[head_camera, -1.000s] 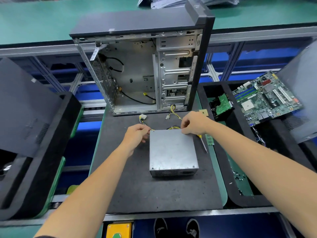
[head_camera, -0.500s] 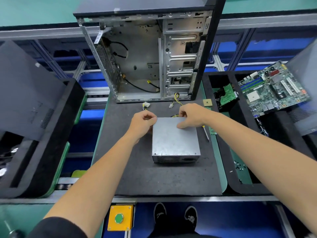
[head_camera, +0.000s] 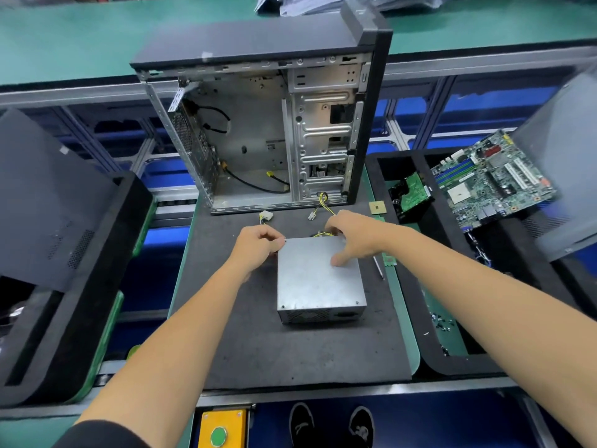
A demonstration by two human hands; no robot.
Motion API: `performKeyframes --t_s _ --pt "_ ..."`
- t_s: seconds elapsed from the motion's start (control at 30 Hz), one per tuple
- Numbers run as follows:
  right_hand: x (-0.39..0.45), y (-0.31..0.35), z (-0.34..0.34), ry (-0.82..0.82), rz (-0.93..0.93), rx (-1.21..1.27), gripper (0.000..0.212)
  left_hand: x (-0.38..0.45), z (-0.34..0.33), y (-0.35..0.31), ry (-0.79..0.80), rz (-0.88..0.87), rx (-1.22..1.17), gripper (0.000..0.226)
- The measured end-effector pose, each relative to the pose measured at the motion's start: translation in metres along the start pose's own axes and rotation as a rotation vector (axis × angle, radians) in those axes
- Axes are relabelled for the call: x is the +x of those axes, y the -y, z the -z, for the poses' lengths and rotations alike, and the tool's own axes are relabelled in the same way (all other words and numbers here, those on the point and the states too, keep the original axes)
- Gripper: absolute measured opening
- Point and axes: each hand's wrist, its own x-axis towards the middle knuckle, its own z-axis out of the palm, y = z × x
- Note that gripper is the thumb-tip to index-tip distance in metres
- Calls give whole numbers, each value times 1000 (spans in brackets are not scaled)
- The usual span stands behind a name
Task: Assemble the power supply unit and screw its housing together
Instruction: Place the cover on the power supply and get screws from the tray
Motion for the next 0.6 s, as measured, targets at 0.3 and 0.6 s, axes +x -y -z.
performKeyframes --t_s 0.3,0.6 --pt "-11 -32 20 -389 -242 192 21 7 -7 -18 -41 -109 204 19" --pt "-49 -58 23 -335 -416 272 24 -2 -91 -82 170 -581 459 11"
